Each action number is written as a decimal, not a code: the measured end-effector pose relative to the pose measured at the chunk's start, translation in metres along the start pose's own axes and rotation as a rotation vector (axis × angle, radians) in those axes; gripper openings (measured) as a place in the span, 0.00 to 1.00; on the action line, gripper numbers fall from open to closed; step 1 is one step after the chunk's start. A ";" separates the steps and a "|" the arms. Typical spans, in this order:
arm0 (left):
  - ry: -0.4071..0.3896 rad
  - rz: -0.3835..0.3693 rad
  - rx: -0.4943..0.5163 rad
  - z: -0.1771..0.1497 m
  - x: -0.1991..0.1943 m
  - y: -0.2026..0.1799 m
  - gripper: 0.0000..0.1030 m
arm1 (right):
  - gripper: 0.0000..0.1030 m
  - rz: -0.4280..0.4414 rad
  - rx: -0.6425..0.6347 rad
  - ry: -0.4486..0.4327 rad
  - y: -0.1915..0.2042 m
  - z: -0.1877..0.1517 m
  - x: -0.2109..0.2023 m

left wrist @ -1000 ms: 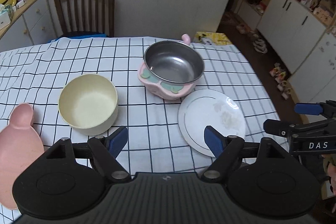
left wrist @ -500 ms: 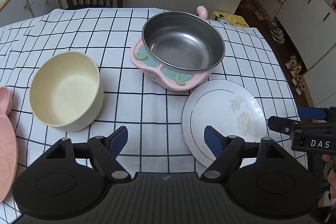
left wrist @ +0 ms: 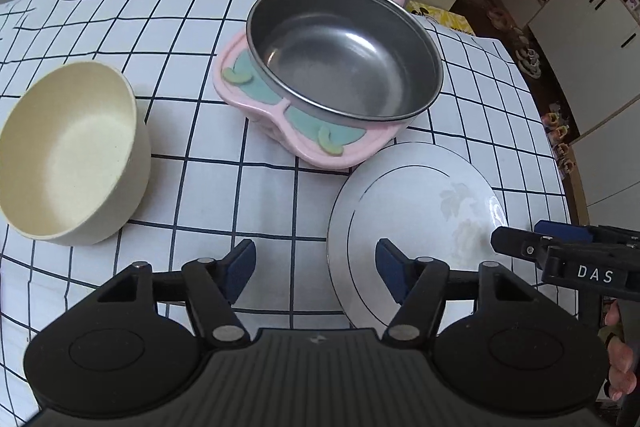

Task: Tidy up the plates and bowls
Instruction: 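Move both grippers to the rim of the small white plate, then close both grippers on the small plate rim and lift it, then carry the small plate over the large plate and lower it on top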

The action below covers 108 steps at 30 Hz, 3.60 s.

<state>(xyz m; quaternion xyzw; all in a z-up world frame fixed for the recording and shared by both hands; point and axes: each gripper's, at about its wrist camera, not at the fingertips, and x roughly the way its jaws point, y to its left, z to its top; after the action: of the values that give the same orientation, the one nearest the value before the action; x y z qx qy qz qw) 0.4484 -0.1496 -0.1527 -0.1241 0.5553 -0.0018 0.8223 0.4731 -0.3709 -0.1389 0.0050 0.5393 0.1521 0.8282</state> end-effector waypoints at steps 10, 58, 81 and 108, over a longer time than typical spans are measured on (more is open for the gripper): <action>0.022 -0.037 -0.054 -0.002 0.010 0.005 0.33 | 0.41 0.051 0.032 0.042 -0.010 -0.002 0.009; -0.059 -0.188 0.019 -0.031 -0.107 0.019 0.13 | 0.10 0.055 0.100 -0.093 0.037 -0.042 -0.107; -0.022 -0.194 -0.049 -0.153 -0.179 0.161 0.13 | 0.10 0.085 0.056 -0.027 0.180 -0.144 -0.122; 0.088 -0.136 -0.073 -0.251 -0.171 0.252 0.13 | 0.10 0.112 0.102 0.093 0.263 -0.253 -0.079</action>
<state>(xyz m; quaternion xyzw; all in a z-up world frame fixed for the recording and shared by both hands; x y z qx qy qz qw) 0.1197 0.0684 -0.1367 -0.1914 0.5808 -0.0429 0.7901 0.1528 -0.1798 -0.1292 0.0703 0.5830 0.1705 0.7913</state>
